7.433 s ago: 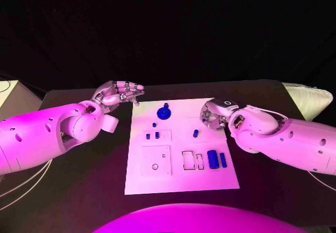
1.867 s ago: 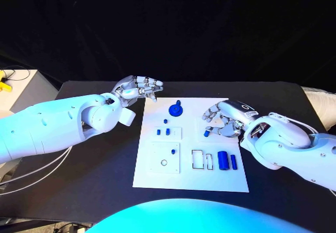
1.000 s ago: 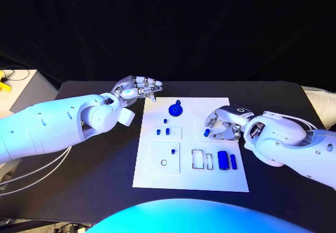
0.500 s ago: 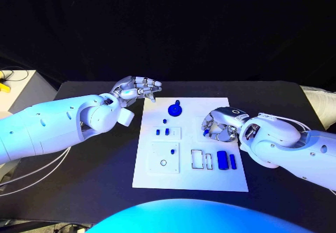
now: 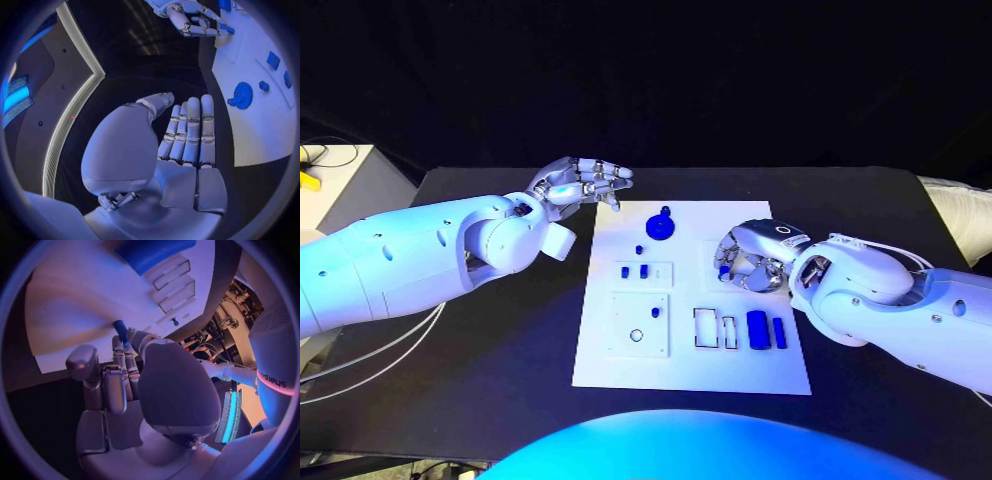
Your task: Assemble the parts on the task board
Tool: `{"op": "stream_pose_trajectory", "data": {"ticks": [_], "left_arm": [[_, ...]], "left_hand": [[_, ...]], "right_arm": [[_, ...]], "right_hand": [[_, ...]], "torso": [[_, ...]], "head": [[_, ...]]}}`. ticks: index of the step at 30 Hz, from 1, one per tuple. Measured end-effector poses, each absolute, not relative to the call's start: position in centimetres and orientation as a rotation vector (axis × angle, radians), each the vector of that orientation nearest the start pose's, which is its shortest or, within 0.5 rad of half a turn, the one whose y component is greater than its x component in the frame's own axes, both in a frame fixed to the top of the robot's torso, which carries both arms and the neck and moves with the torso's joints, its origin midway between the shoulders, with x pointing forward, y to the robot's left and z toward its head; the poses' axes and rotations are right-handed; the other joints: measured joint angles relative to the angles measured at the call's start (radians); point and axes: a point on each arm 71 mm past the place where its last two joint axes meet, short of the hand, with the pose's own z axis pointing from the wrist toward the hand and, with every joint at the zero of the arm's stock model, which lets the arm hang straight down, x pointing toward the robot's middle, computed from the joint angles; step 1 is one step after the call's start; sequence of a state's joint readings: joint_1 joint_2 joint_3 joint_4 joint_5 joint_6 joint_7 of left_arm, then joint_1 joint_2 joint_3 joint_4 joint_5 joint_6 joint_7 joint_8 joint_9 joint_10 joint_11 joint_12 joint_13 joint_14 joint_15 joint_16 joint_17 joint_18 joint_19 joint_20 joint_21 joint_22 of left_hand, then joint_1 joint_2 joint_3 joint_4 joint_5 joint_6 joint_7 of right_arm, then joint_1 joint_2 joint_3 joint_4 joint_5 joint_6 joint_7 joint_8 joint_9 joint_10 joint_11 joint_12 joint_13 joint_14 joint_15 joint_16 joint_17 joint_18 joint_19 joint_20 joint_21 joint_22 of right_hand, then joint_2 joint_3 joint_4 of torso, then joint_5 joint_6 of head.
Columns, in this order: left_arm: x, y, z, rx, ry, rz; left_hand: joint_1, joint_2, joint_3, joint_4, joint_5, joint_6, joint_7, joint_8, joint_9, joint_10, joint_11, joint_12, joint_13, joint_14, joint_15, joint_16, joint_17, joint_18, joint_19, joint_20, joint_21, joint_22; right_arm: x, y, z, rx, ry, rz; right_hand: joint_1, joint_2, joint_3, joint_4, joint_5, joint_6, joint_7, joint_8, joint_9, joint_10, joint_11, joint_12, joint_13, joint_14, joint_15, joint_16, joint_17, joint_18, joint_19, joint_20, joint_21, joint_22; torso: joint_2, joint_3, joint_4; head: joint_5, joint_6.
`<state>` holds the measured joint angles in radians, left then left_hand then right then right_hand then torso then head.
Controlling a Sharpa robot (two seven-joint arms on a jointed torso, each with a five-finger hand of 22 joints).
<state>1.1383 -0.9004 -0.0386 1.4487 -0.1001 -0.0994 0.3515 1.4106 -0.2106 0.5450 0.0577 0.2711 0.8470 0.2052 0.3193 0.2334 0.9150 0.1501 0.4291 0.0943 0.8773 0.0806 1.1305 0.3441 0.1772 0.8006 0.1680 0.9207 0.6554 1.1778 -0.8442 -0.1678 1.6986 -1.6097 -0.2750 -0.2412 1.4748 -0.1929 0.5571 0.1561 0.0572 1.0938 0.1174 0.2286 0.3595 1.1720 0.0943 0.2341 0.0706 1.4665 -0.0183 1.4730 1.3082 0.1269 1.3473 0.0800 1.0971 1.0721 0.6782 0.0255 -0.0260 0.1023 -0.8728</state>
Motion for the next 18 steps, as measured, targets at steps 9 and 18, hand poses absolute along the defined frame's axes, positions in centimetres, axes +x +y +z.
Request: {"op": "stream_pose_trajectory", "data": {"ticks": [9,18], "left_arm": [[48.4,24.9,-21.3,-1.07,1.579,-1.556],[48.7,25.0,-21.4,-1.072,1.579,-1.551]], "left_hand": [[0.0,0.0,0.0,0.0,0.0,0.0,0.0,0.0,0.0,0.0,0.0,0.0,-0.001,0.0,0.0,0.0,0.0,0.0,0.0,0.0,0.0,0.0],[0.005,0.005,0.006,-0.006,0.0,0.0,0.0,0.0,0.0,0.0,0.0,0.0,-0.001,0.0,0.0,0.0,-0.002,0.0,0.0,0.0,0.0,0.002]], "right_arm": [[41.6,-15.4,-22.4,-0.36,1.763,0.616],[40.7,-15.1,-19.8,-0.345,1.682,0.663]], "right_hand": [[-0.022,0.021,0.052,-0.052,0.012,0.002,0.002,0.025,0.0,0.017,0.018,-0.033,0.0,0.0,0.0,0.003,0.0,-0.012,0.003,-0.003,0.017,0.03],[-0.049,0.017,0.078,-0.079,0.012,0.001,0.002,0.029,0.0,0.022,0.023,-0.045,0.0,0.0,0.0,0.003,0.0,-0.011,0.003,-0.003,0.027,0.043]], "torso": [[0.0,-0.0003,0.0004],[-0.003,-0.0004,-0.0008]], "head": [[0.001,0.003],[0.0,0.009]]}}
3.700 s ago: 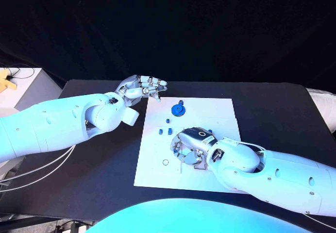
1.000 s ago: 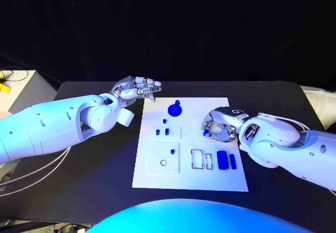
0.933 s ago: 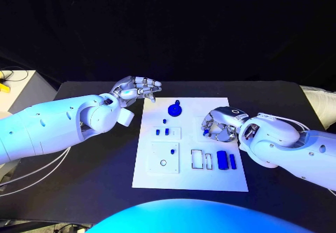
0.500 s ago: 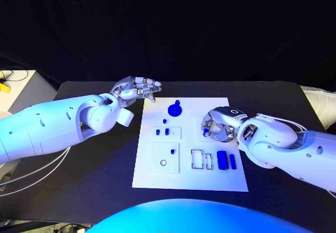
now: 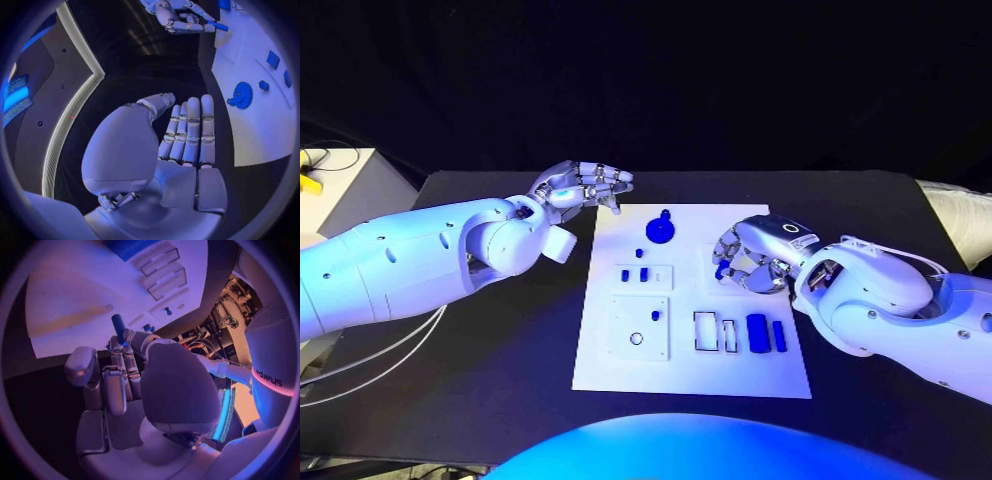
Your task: Assemble the parts on the task board
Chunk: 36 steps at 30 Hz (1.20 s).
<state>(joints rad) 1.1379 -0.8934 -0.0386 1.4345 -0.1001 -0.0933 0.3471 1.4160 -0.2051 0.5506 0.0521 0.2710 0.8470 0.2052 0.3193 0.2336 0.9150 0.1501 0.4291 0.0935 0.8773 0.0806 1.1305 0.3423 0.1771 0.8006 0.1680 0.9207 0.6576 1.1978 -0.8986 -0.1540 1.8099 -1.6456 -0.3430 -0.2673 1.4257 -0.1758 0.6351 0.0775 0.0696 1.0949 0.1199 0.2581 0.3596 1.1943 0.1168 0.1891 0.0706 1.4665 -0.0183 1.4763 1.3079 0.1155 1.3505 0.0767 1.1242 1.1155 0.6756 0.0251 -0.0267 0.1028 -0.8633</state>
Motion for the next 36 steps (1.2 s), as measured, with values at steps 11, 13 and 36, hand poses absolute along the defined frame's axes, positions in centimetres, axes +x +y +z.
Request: {"op": "stream_pose_trajectory", "data": {"ticks": [11,13,36], "left_arm": [[48.9,25.4,-21.6,-1.076,1.575,-1.539],[48.9,25.4,-21.6,-1.076,1.575,-1.54],[48.8,24.8,-21.6,-1.072,1.583,-1.555]], "left_hand": [[0.0,0.0,0.0,0.0,0.0,0.0,0.0,0.0,0.0,0.0,0.0,0.0,-0.001,0.0,0.0,0.0,0.0,0.0,0.0,0.0,0.0,0.001],[0.0,0.0,0.0,0.0,0.0,0.0,0.0,0.0,0.0,0.0,0.0,0.0,-0.001,0.0,0.0,0.0,0.0,0.0,0.0,0.0,0.0,0.001],[-0.004,0.004,0.0,0.0,0.0,0.0,0.0,0.004,-0.001,0.0,0.0,0.0,-0.002,0.0,0.0,-0.004,0.0,0.0,0.0,0.0,0.0,0.002]], "right_arm": [[39.7,-13.2,-17.5,-0.354,1.577,0.779],[39.4,-12.4,-17.7,-0.363,1.573,0.812],[34.8,-5.1,-22.5,-0.43,1.633,1.094]], "right_hand": [[-0.013,-0.001,0.005,-0.005,0.005,-0.005,0.001,0.008,0.0,0.0,0.0,-0.004,0.0,0.0,0.0,0.0,0.0,0.0,0.007,0.0,0.008,0.005],[-0.016,-0.003,0.005,-0.005,0.005,-0.005,0.002,0.008,0.0,0.0,0.0,-0.005,0.0,0.0,0.0,0.0,0.0,0.0,0.007,0.0,0.008,0.005],[-0.023,-0.006,0.015,-0.018,0.011,-0.01,0.003,0.007,0.015,0.004,0.004,-0.015,0.0,0.0,0.0,0.0,0.0,0.0,0.007,0.0,-0.001,-0.005]], "torso": [[0.001,-0.0002,0.0001],[0.001,-0.0002,0.0],[0.002,-0.0008,0.001]], "head": [[-0.001,0.002],[0.001,0.002],[0.037,-0.009]]}}
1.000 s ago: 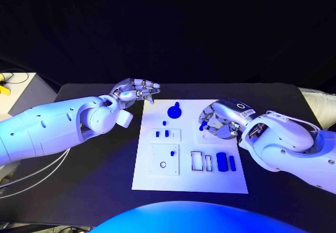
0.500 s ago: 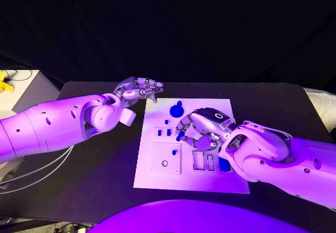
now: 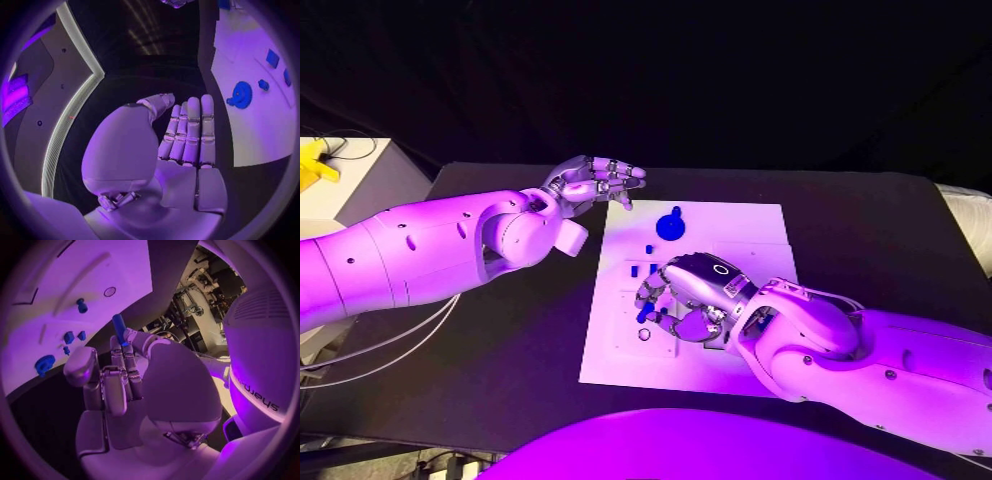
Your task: Assemble the parts on the task board
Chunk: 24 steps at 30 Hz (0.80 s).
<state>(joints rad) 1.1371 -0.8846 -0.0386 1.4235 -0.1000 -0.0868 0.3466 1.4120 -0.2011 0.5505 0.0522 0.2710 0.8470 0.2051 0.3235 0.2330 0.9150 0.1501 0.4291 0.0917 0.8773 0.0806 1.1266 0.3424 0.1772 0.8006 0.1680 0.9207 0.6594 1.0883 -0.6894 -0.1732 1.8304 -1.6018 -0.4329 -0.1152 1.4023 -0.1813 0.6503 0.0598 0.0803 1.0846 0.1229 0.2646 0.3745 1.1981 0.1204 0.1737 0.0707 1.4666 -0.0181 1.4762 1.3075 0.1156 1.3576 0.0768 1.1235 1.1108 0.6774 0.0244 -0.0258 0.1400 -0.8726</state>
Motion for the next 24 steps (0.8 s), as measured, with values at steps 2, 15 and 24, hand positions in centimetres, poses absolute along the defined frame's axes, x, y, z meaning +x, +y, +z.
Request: {"op": "stream_pose_trajectory", "data": {"ticks": [2,15,24], "left_arm": [[48.8,24.8,-21.6,-1.072,1.583,-1.555],[48.8,24.7,-21.6,-1.071,1.586,-1.557],[48.8,24.6,-21.6,-1.072,1.587,-1.556]], "left_hand": [[0.0,0.0,0.0,0.0,0.0,0.0,0.0,0.0,0.0,0.0,0.0,0.0,0.0,0.0,0.0,0.0,0.0,0.0,0.0,0.0,0.0,0.0],[0.0,0.0,0.0,0.0,0.0,0.0,0.0,0.0,0.0,-0.007,0.0,0.0,0.0,0.0,0.0,0.0,-0.001,0.0,-0.004,0.004,0.0,0.001],[0.0,0.0,0.0,0.0,0.0,0.0,0.0,0.0,-0.001,-0.007,0.0,0.0,0.0,0.0,0.0,0.0,-0.001,0.0,-0.004,0.004,0.0,0.001]], "right_arm": [[34.8,-5.1,-22.9,-0.425,1.642,1.096],[34.7,-4.8,-24.2,-0.41,1.686,1.097],[34.9,-4.9,-24.8,-0.418,1.719,1.073]], "right_hand": [[-0.001,0.001,0.001,-0.001,0.0,0.0,0.0,0.0,0.0,0.0,0.0,-0.002,0.0,0.0,0.0,0.0,0.0,0.0,0.0,0.0,0.0,-0.001],[-0.005,0.005,0.0,-0.002,0.003,-0.005,0.002,0.002,0.001,0.0,0.0,-0.008,0.0,0.0,0.0,0.0,0.0,0.0,0.0,0.0,-0.008,-0.008],[-0.005,0.005,0.002,-0.005,0.003,-0.01,0.003,0.002,0.029,0.0,0.0,-0.015,0.0,0.0,0.0,0.0,0.0,0.0,-0.004,0.004,-0.01,-0.009]], "torso": [[0.0,0.0,-0.0001],[0.001,0.001,-0.0005],[0.001,0.0012,-0.0004]], "head": [[0.002,0.0],[0.006,0.0],[0.008,0.0]]}}
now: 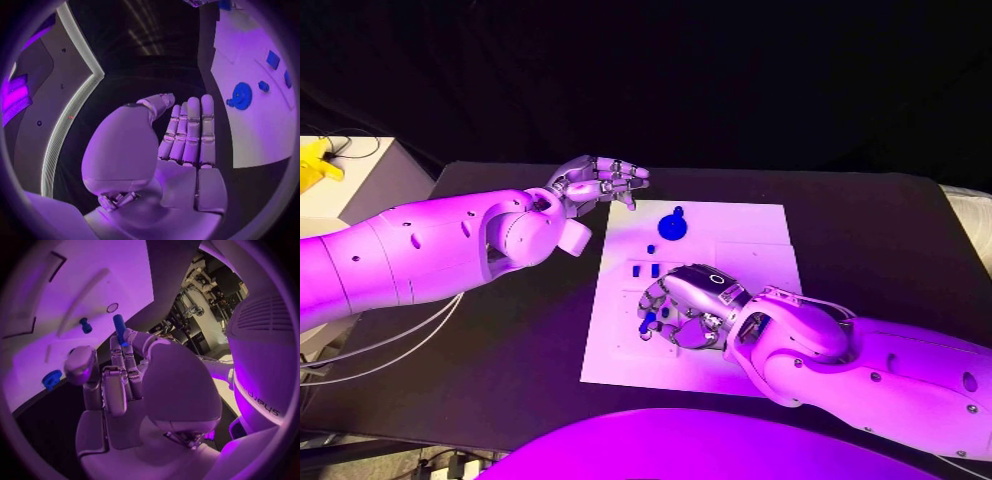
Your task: Assemble the parts on the task board
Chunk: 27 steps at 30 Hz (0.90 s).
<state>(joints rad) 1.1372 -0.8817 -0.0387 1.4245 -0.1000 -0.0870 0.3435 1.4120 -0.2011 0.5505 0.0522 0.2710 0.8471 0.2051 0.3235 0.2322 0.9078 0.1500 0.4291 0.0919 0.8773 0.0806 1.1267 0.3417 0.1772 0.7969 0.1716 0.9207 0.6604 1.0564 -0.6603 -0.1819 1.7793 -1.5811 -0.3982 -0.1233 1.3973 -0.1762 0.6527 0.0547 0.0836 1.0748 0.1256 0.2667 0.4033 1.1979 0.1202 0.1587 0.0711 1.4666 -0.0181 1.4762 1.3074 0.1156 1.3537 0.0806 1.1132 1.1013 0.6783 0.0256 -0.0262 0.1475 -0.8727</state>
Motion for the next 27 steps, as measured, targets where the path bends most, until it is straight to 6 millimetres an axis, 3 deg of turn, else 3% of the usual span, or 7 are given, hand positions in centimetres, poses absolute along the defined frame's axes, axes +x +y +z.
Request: {"op": "stream_pose_trajectory", "data": {"ticks": [27], "left_arm": [[48.8,24.6,-21.6,-1.074,1.591,-1.554]], "left_hand": [[0.0,0.0,0.0,0.0,0.0,0.0,0.0,0.0,0.0,0.0,0.0,0.0,-0.001,0.0,0.0,0.0,0.0,0.0,0.0,0.0,0.0,0.001]], "right_arm": [[35.1,-4.6,-26.0,-0.462,1.772,1.013]], "right_hand": [[0.0,0.0,0.002,-0.006,0.004,0.001,-0.004,0.002,0.021,0.002,0.002,0.002,0.0,0.0,0.0,0.0,0.0,0.0,-0.004,-0.004,-0.008,-0.006]], "torso": [[0.0,-0.0009,0.0002]], "head": [[0.008,0.0]]}}
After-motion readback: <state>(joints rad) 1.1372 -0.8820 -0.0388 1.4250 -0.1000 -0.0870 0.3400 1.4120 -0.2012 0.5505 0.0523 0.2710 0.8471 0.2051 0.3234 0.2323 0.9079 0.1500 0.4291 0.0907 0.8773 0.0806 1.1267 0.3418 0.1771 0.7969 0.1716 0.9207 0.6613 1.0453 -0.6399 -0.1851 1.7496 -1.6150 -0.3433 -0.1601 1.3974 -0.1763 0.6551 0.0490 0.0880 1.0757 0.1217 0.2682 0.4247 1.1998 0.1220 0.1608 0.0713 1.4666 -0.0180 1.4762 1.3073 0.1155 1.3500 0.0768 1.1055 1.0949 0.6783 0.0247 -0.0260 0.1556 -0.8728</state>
